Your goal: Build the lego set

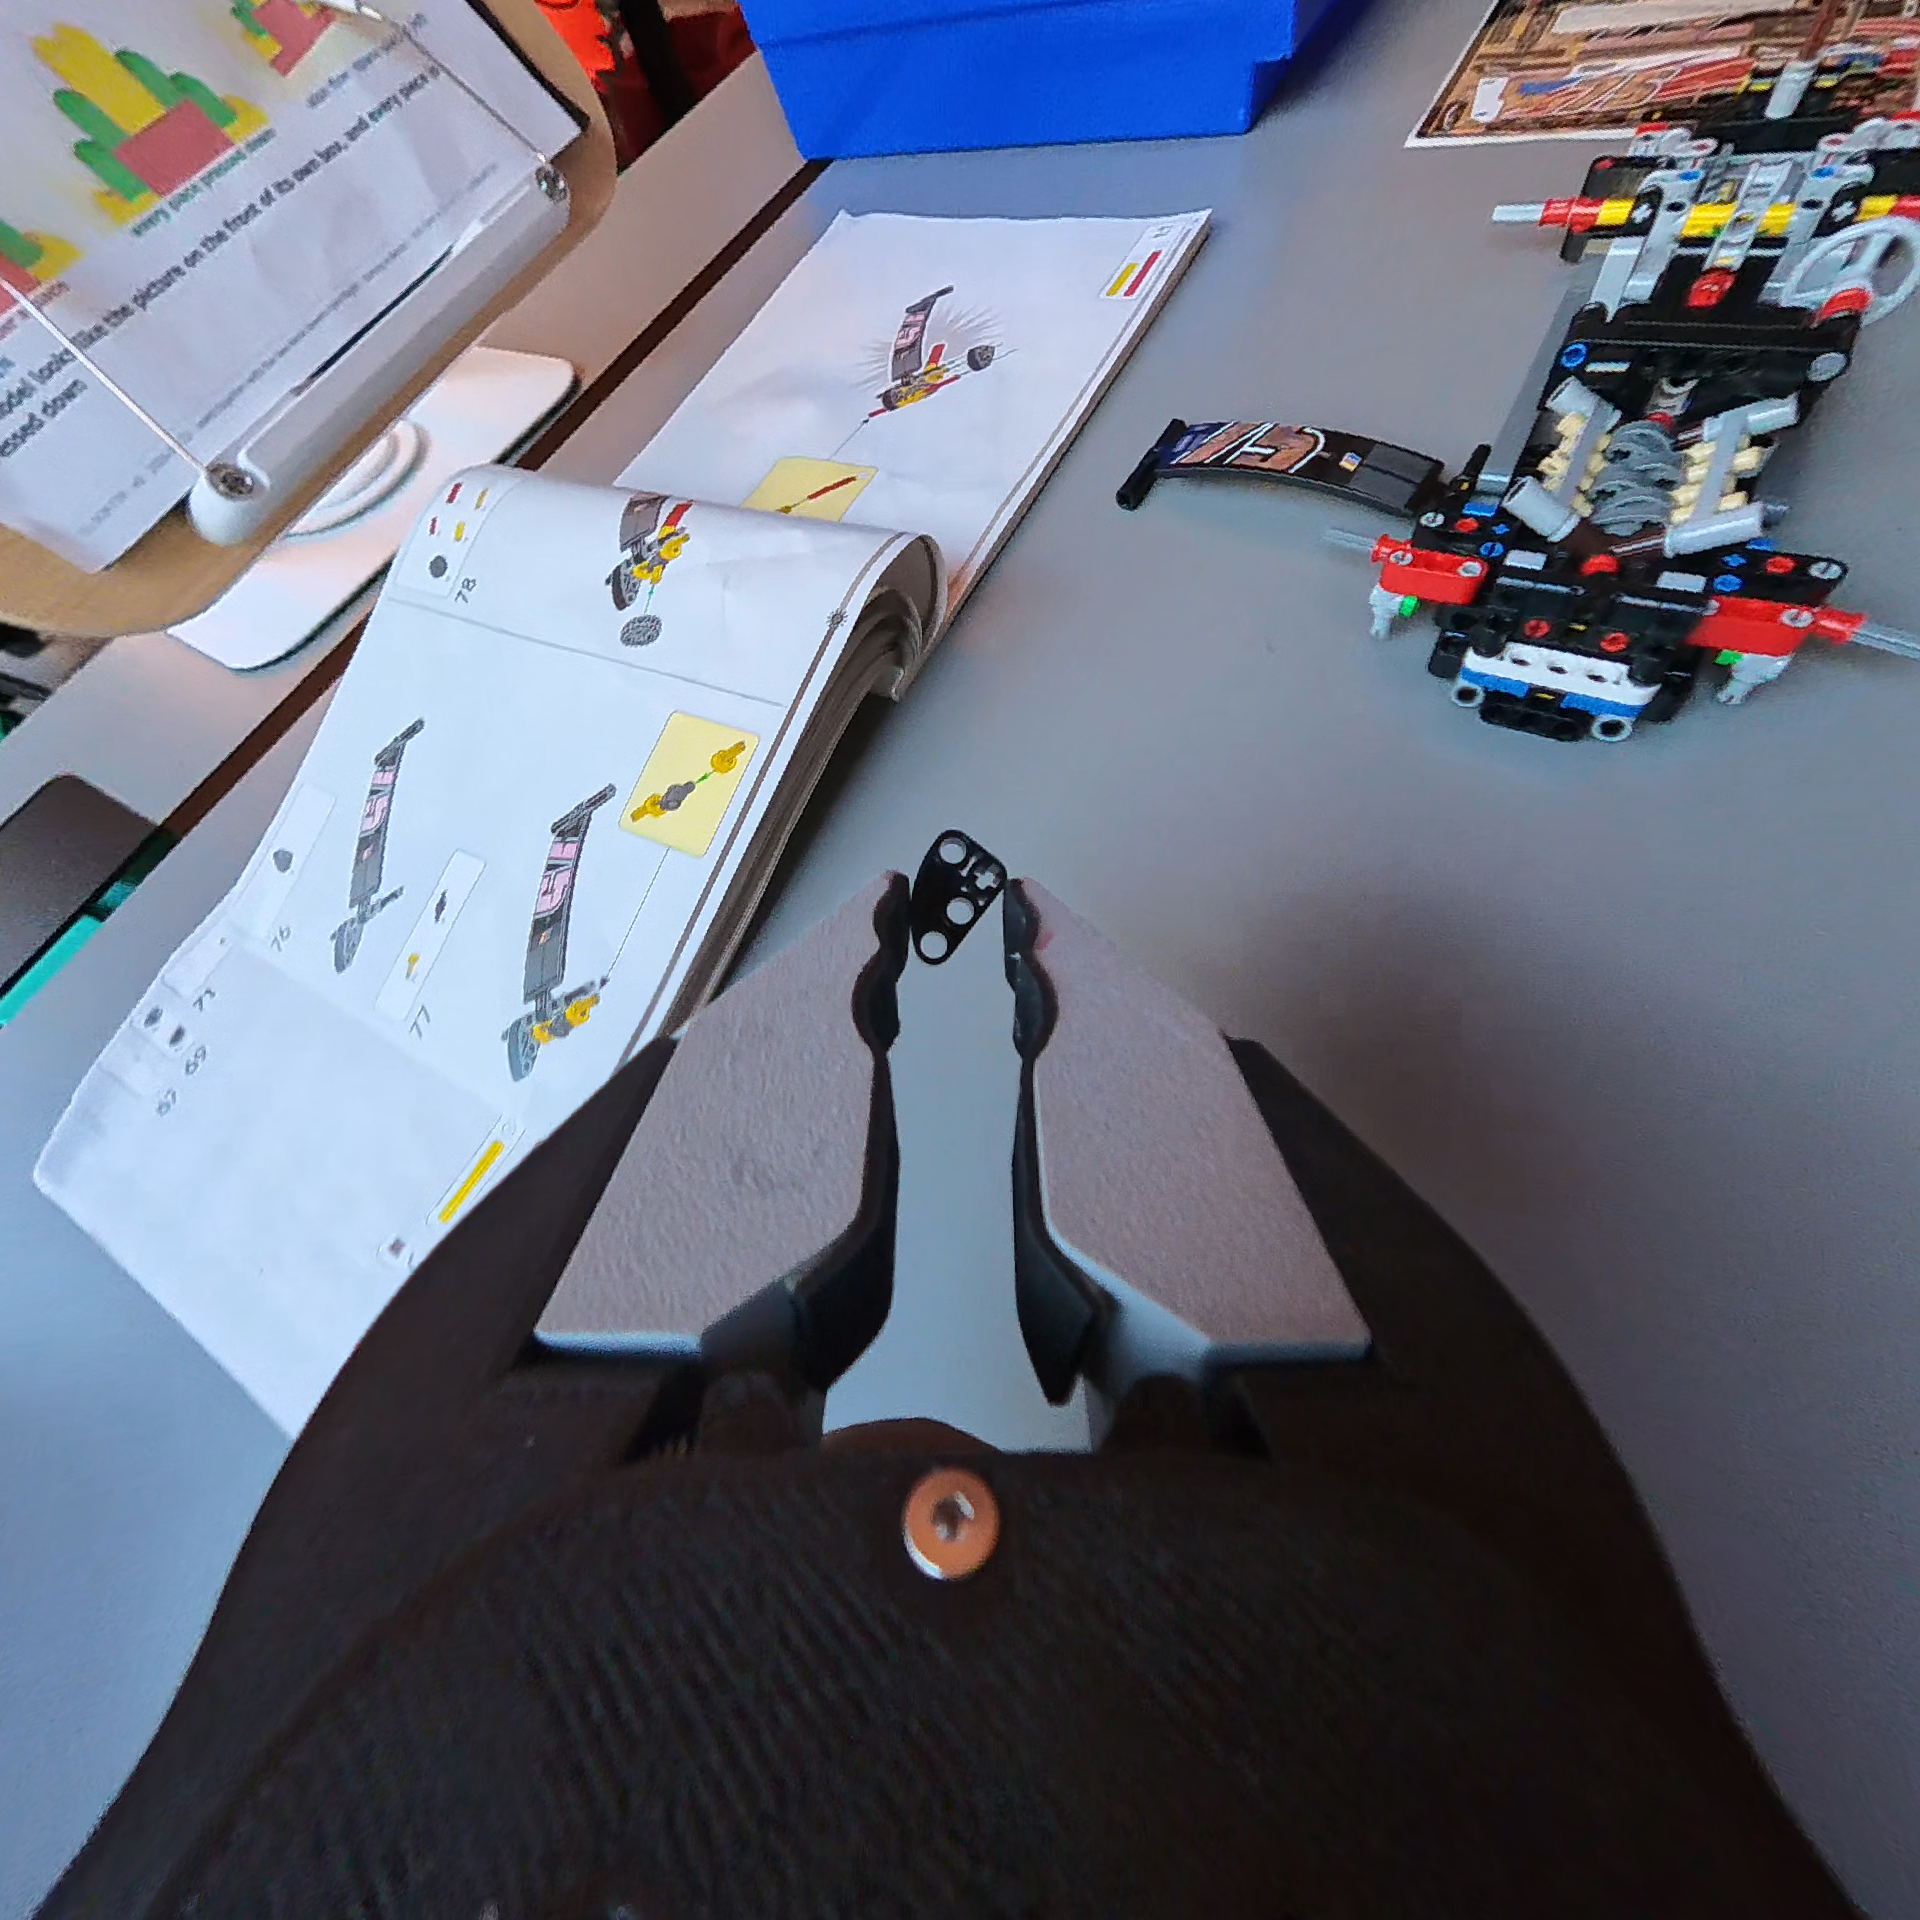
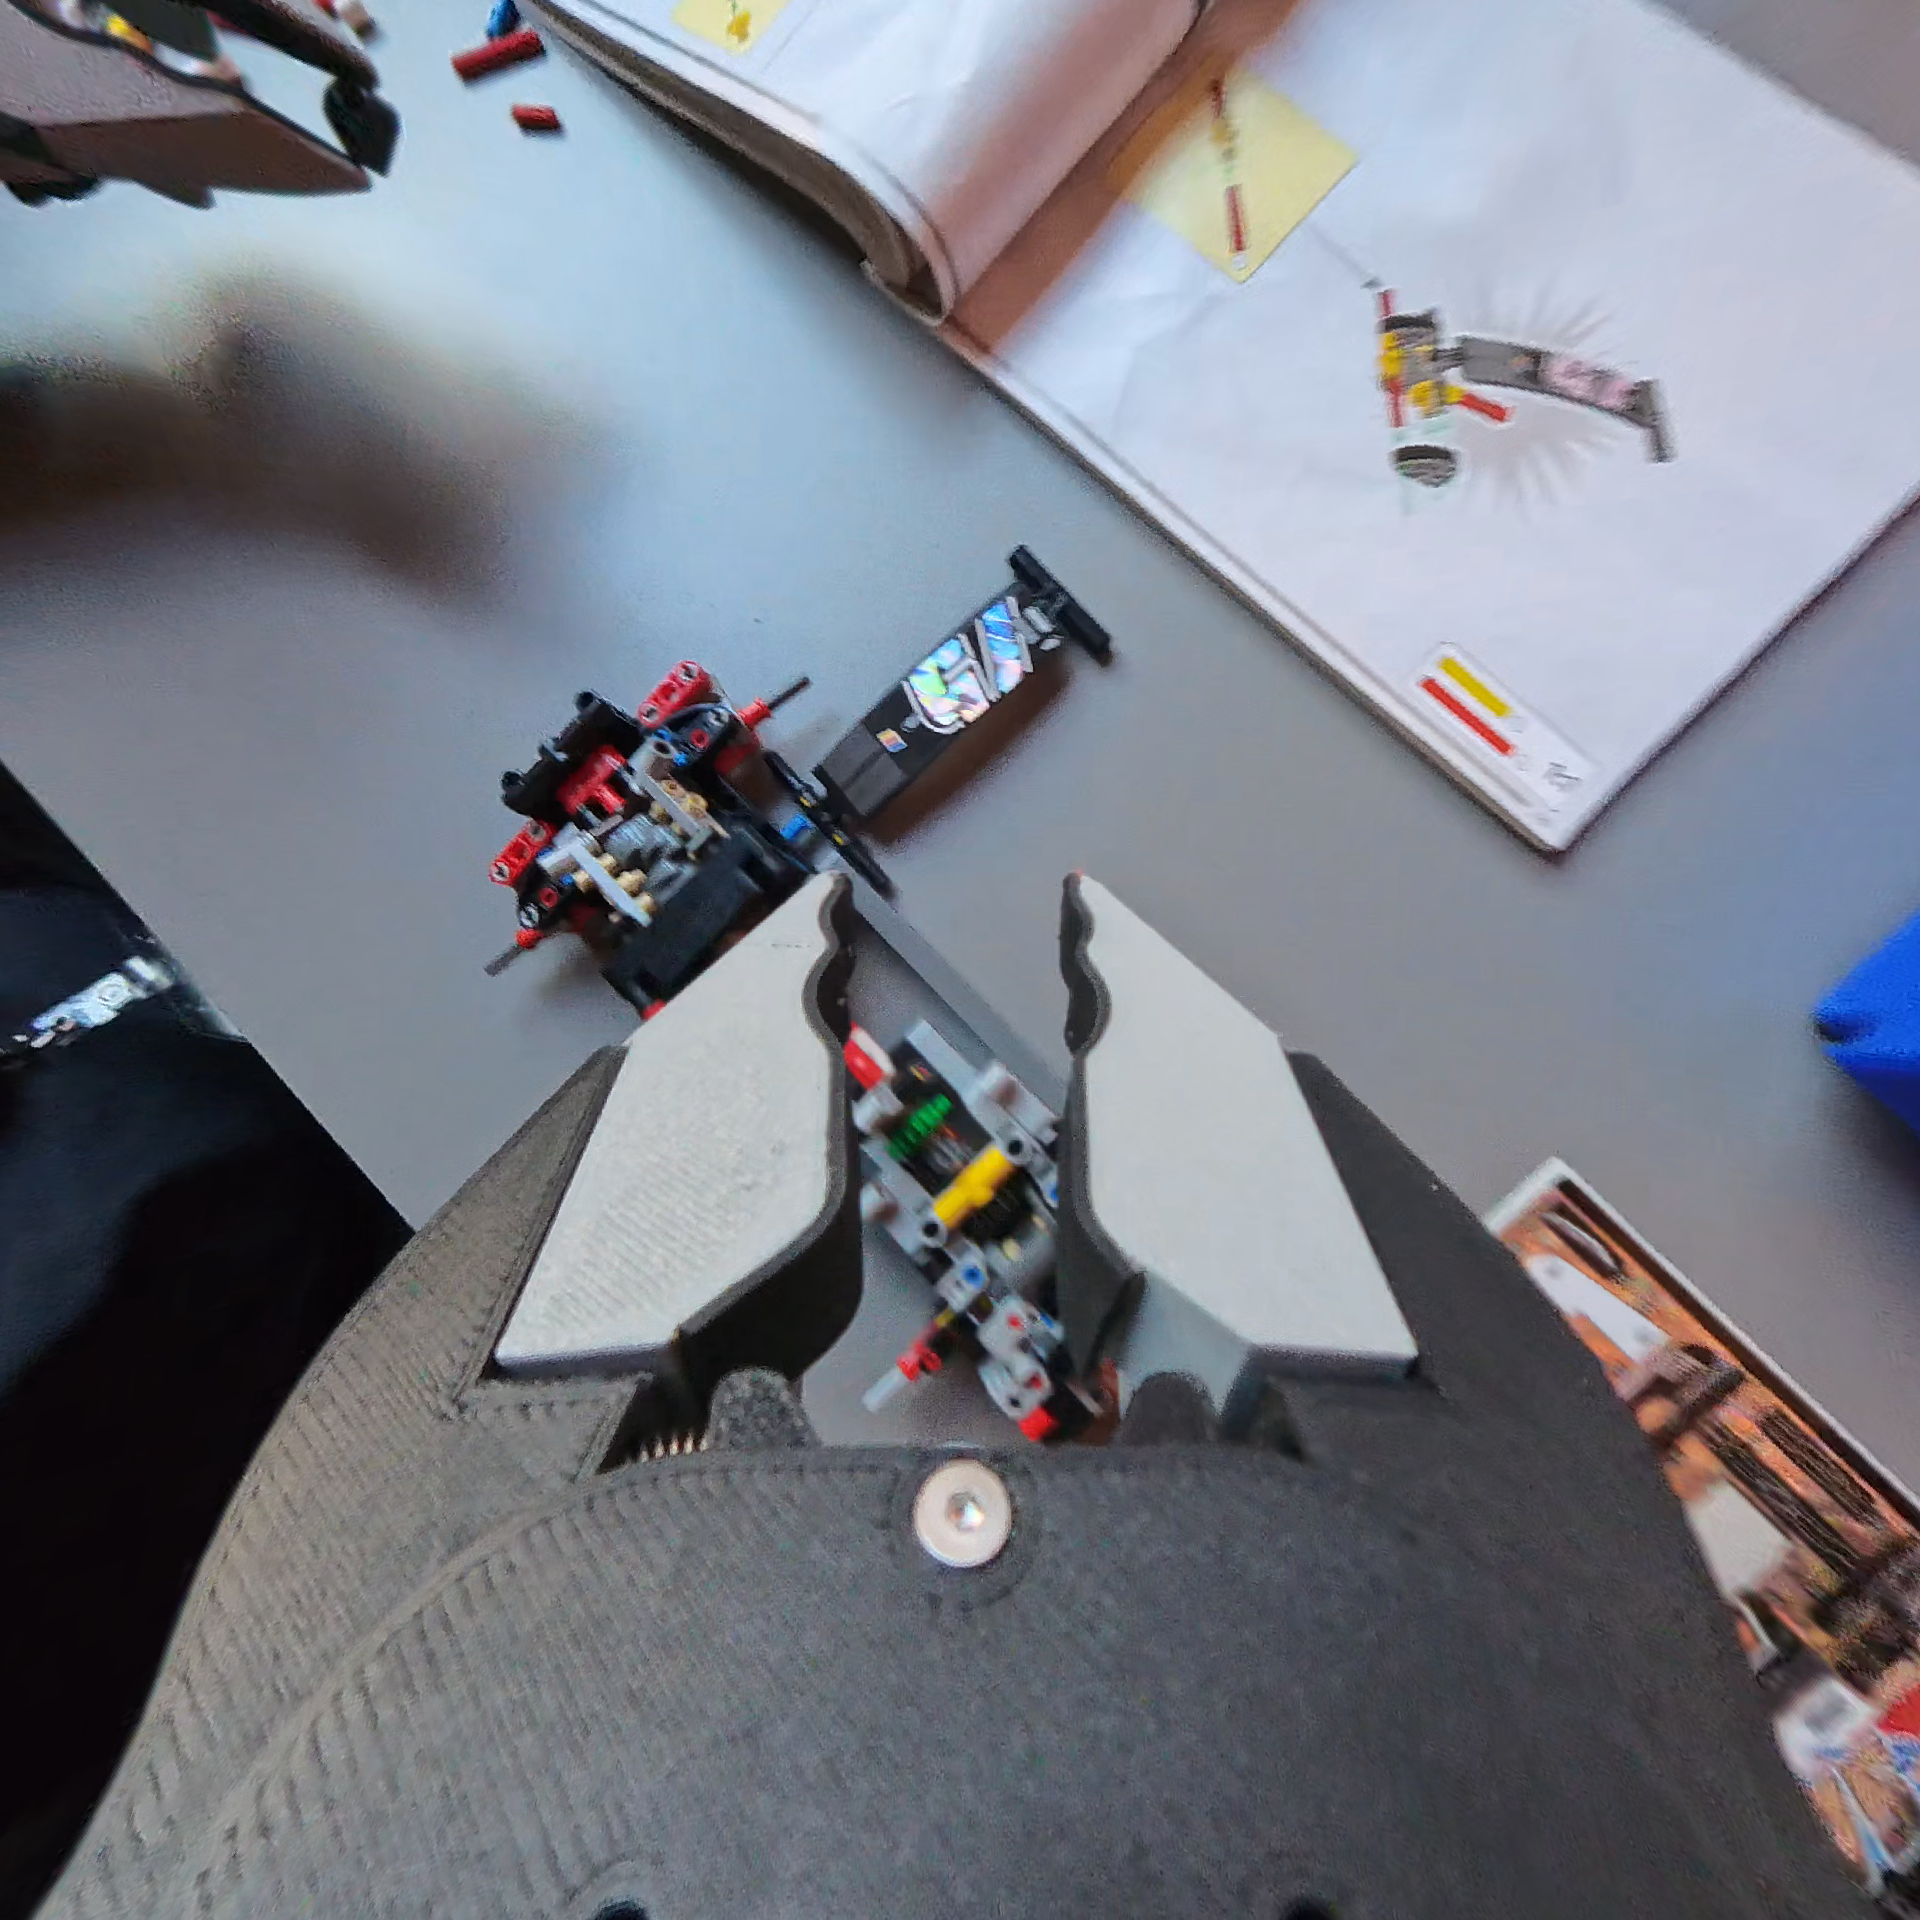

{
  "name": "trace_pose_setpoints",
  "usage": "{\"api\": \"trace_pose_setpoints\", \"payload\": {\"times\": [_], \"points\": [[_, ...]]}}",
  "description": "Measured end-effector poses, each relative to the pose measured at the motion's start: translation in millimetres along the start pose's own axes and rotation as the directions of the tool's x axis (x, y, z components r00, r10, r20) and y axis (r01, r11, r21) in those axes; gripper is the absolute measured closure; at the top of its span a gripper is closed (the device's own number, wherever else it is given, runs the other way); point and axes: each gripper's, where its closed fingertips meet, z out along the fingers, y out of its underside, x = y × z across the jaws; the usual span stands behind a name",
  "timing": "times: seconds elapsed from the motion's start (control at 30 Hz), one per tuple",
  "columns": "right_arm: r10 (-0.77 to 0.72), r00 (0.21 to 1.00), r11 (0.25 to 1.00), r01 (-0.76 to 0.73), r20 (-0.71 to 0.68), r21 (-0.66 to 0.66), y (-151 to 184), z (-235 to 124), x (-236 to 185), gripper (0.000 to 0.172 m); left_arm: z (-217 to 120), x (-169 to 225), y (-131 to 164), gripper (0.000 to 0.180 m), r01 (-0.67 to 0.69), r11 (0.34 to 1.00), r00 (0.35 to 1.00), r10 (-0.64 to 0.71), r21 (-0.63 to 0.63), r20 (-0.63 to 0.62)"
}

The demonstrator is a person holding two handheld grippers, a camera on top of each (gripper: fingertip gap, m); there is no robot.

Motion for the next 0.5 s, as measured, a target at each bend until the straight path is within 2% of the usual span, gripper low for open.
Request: {"api": "trace_pose_setpoints", "payload": {"times": [0.1, 0.23, 0.33, 0.43, 0.47, 0.5], "points": [[0.003, 1.000, 0.996, -0.001, 0.018, -0.091, -8, 30, -17, 0.137, 11, 3, 0, 0.166, -0.024, 1.000, 1.000, 0.024, 0.018, -0.002], [0.054, 0.998, 0.973, -0.058, -0.021, -0.223, -10, 68, -8, 0.133, 20, 7, 7, 0.166, -0.028, 0.999, 0.999, 0.028, 0.028, -0.017], [0.178, 0.984, 0.952, -0.165, 0.027, -0.256, -16, 89, -6, 0.119, 18, 6, 12, 0.166, -0.008, 1.000, 1.000, 0.008, 0.024, -0.024], [0.204, 0.979, 0.933, -0.194, 0.000, -0.304, -14, 104, 0, 0.111, 14, -1, 12, 0.166, 0.014, 0.999, 1.000, -0.014, 0.039, -0.011], [0.200, 0.980, 0.923, -0.192, -0.010, -0.335, -10, 110, 2, 0.112, 14, -1, 12, 0.166, 0.029, 0.999, 0.999, -0.029, 0.043, -0.015], [0.177, 0.984, 0.923, -0.176, -0.030, -0.342, -11, 113, 6, 0.129, 13, -1, 11, 0.166, 0.040, 0.998, 0.999, -0.039, 0.046, -0.017]]}}
